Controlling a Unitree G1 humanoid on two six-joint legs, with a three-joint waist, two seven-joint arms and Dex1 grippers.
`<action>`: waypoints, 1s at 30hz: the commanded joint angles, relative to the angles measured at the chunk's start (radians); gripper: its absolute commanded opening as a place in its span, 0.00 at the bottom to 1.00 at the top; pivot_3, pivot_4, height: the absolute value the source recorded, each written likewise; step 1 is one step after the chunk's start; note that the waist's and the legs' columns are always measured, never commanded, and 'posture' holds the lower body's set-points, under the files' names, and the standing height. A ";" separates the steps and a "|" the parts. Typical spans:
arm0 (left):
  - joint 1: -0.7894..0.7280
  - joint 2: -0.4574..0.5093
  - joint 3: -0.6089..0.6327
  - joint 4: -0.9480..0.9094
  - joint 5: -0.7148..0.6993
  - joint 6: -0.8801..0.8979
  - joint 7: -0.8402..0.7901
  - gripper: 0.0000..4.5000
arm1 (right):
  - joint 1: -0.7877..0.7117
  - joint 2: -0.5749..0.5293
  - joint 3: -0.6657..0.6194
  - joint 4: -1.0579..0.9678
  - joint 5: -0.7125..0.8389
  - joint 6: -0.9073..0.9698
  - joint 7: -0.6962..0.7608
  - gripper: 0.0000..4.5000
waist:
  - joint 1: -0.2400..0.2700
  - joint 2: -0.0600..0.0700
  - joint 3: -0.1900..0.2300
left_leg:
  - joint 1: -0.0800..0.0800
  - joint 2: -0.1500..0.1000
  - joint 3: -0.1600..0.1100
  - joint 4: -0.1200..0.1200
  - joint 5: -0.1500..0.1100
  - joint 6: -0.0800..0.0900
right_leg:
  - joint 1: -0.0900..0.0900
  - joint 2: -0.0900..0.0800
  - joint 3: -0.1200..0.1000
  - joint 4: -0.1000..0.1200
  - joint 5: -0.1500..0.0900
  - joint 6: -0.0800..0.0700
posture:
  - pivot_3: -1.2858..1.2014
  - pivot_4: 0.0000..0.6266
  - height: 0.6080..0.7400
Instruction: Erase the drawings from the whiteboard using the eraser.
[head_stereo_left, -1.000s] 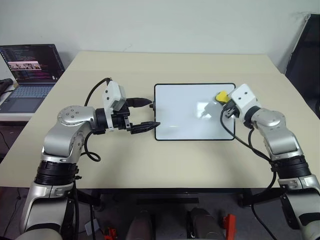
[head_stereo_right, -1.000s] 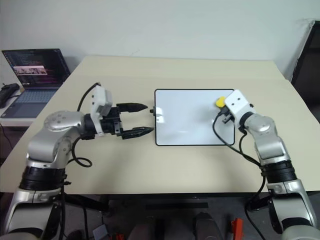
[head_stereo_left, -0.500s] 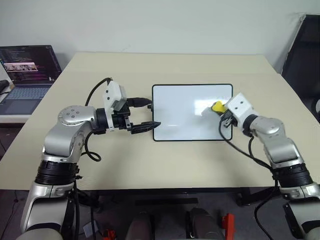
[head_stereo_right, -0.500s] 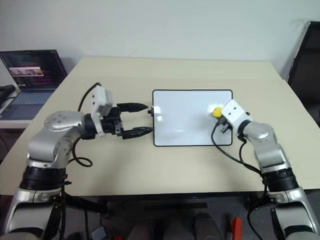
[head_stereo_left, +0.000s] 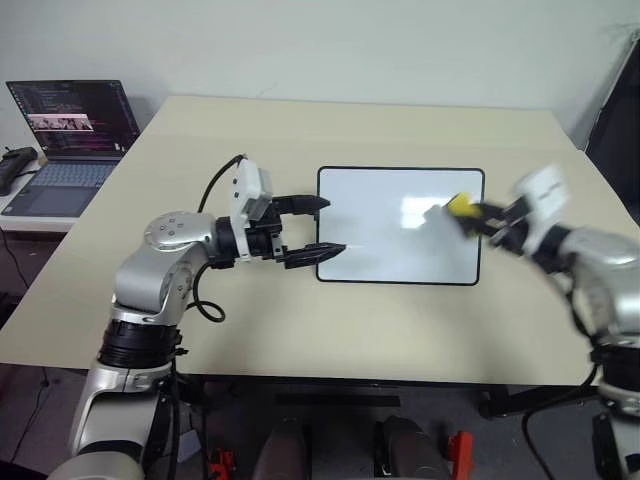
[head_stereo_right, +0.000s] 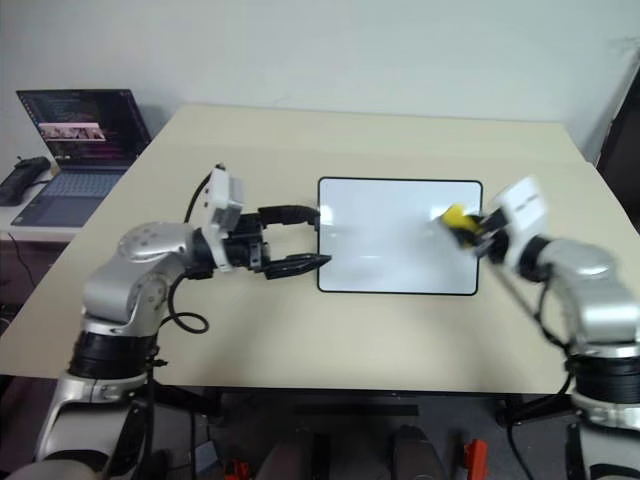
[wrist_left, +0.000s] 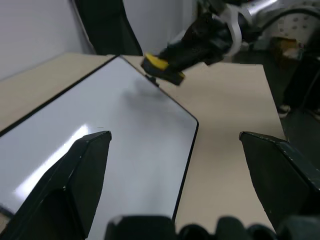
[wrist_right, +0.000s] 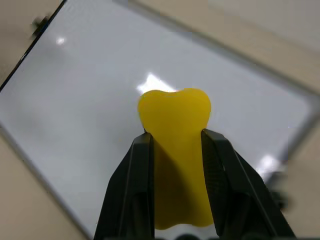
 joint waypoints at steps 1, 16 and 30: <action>-0.048 -0.053 -0.033 -0.040 -0.014 -0.008 0.016 1.00 | 0.014 -0.065 -0.125 0.083 -0.006 0.053 -0.077 0.22 | 0.004 0.000 0.000 | 0.000 0.000 0.000 0.000 0.000 0.000 | 0.000 0.000 0.000 0.000 -0.001 0.000 | 0.52 0.24 1.00; -0.072 -0.194 -0.153 0.002 0.055 -0.037 0.033 1.00 | 0.078 -0.177 -0.072 0.506 -0.094 0.050 -0.157 0.22 | -0.022 0.004 0.001 | 0.001 -0.002 0.004 -0.002 -0.001 0.000 | 0.000 -0.001 0.003 -0.001 -0.004 0.006 | 0.52 0.24 1.00; -0.061 -0.148 -0.142 -0.014 0.056 -0.020 0.034 1.00 | 0.017 -0.182 0.009 0.696 -0.124 -0.076 -0.130 0.73 | -0.020 0.005 0.001 | 0.001 -0.002 0.004 -0.001 -0.001 0.000 | 0.000 -0.002 0.003 -0.001 -0.004 0.006 | 0.52 0.24 1.00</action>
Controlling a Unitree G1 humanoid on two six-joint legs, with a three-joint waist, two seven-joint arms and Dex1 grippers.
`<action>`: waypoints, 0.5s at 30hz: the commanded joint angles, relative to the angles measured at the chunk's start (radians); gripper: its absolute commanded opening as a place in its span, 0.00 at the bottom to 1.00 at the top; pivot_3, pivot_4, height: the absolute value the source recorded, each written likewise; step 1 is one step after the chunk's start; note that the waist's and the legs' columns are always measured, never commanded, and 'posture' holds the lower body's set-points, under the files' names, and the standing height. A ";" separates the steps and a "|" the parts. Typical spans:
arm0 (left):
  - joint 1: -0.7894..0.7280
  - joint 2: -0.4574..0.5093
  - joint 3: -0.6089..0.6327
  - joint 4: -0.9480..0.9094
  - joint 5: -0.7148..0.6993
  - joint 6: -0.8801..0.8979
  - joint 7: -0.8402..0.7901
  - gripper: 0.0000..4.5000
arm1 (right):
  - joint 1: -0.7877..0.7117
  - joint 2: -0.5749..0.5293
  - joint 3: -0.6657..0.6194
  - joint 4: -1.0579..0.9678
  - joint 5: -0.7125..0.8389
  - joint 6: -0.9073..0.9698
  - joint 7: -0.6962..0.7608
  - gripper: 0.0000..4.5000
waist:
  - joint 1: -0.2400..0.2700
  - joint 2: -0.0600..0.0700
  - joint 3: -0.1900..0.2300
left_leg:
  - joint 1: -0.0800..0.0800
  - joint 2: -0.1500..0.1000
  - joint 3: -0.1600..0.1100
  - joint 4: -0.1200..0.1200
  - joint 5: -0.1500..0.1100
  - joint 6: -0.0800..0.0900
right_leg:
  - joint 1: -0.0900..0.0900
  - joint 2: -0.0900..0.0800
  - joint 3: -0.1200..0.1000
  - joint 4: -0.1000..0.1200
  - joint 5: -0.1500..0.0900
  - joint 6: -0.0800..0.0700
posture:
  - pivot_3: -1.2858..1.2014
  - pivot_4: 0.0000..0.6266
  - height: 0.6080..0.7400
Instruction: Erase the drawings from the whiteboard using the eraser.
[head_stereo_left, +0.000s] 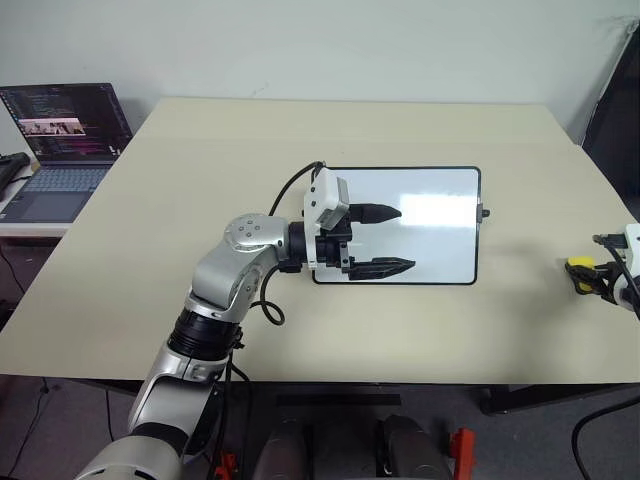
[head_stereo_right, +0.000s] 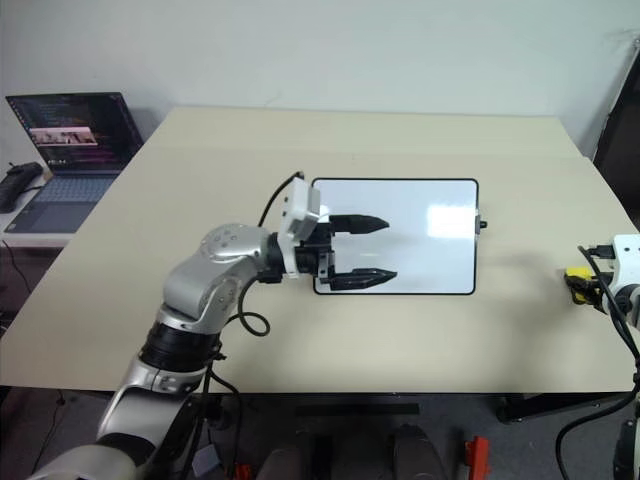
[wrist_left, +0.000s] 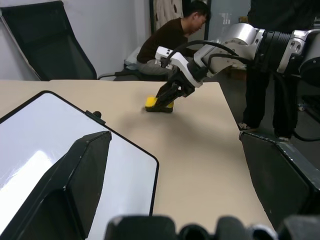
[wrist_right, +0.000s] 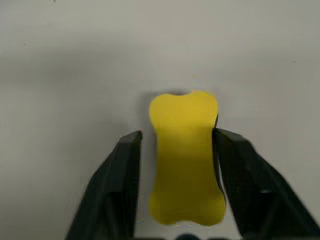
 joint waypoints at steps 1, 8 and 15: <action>-0.005 0.013 0.013 -0.028 -0.002 -0.005 -0.002 1.00 | -0.026 -0.036 -0.009 -0.011 -0.002 -0.030 0.014 0.81 | 0.000 0.000 0.000 | 0.000 0.000 0.000 0.000 0.000 0.000 | 0.000 0.000 0.000 0.000 0.000 0.000 | 0.52 0.24 1.00; -0.005 0.052 0.143 0.019 0.008 -0.045 0.109 1.00 | -0.024 0.022 -0.087 -0.250 0.095 -0.026 0.016 0.98 | -0.007 0.002 0.001 | 0.000 0.000 0.000 0.000 0.000 0.000 | 0.000 0.000 0.000 0.000 0.000 0.000 | 0.52 0.24 1.00; 0.041 0.047 0.353 0.182 0.145 -0.191 0.483 1.00 | 0.009 0.226 -0.113 -0.215 0.079 -0.240 -0.134 0.98 | -0.005 0.001 0.001 | 0.001 0.000 -0.002 0.001 0.000 0.000 | 0.001 0.000 -0.001 0.001 0.000 0.000 | 0.52 0.24 1.00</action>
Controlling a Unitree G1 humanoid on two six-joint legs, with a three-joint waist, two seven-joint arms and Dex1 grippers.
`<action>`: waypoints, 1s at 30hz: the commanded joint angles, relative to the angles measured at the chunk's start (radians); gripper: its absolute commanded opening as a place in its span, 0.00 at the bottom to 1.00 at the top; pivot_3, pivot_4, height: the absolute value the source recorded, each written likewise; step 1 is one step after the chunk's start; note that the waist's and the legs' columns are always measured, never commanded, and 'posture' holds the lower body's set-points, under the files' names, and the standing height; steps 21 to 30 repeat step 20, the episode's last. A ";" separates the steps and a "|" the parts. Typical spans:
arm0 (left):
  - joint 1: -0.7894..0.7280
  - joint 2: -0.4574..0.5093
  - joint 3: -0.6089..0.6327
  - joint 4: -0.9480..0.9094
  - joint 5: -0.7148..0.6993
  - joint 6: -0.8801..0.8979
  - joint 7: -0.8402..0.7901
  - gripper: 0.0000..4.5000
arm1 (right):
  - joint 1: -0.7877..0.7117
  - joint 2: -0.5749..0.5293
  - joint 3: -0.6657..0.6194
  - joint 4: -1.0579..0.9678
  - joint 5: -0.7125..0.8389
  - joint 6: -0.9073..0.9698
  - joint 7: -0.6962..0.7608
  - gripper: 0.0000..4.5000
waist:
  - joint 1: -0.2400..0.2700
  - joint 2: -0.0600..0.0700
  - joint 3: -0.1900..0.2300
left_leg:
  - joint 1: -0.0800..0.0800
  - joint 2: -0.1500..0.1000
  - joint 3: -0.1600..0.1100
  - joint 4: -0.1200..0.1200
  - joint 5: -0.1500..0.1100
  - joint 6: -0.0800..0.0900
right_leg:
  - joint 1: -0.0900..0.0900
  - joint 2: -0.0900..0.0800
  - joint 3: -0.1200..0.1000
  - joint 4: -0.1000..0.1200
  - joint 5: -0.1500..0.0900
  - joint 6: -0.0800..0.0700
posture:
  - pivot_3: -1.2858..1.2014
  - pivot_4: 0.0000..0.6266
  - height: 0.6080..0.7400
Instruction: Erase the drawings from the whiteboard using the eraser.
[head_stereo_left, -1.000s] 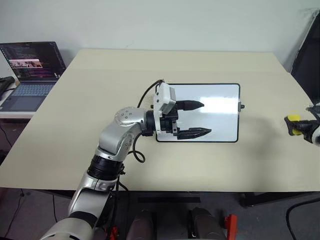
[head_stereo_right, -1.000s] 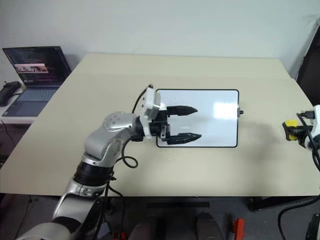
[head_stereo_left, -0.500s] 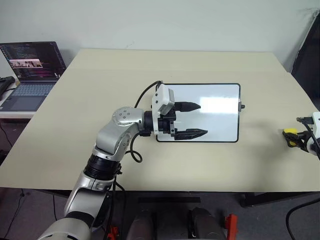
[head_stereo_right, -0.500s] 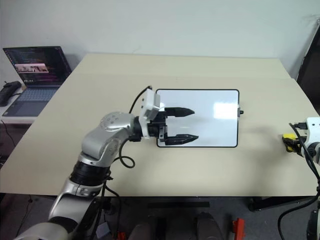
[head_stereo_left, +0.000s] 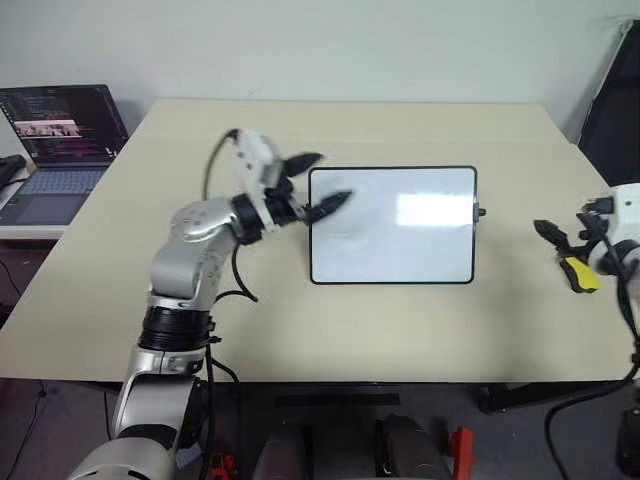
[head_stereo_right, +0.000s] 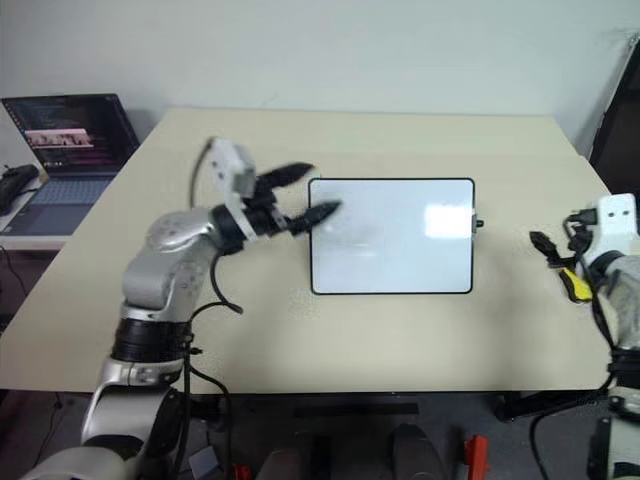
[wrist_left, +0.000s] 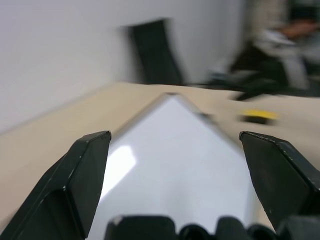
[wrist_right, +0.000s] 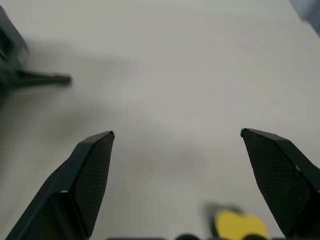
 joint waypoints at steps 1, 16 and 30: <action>0.053 -0.027 0.110 0.052 0.066 -0.069 0.224 1.00 | 0.009 0.081 -0.056 0.089 0.010 -0.165 -0.076 0.98 | 0.005 0.000 0.000 | 0.000 0.000 0.000 0.000 0.000 0.000 | 0.000 -0.001 0.000 0.000 0.002 -0.003 | 0.52 0.24 1.00; 0.071 -0.173 0.035 0.527 0.233 -0.411 0.358 1.00 | 0.006 0.191 0.004 0.175 -0.010 -0.354 -0.140 0.98 | 0.017 0.000 0.000 | -0.001 -0.003 0.001 0.001 -0.001 -0.001 | 0.000 -0.003 -0.001 0.001 0.002 -0.002 | 0.52 0.24 1.00; 0.080 -0.178 0.037 0.551 0.223 -0.423 0.354 1.00 | 0.010 0.184 0.006 0.196 -0.009 -0.353 -0.138 0.98 | 0.016 0.000 0.000 | -0.001 -0.003 0.000 0.000 -0.001 -0.001 | 0.000 -0.003 -0.001 0.001 0.002 -0.002 | 0.52 0.24 1.00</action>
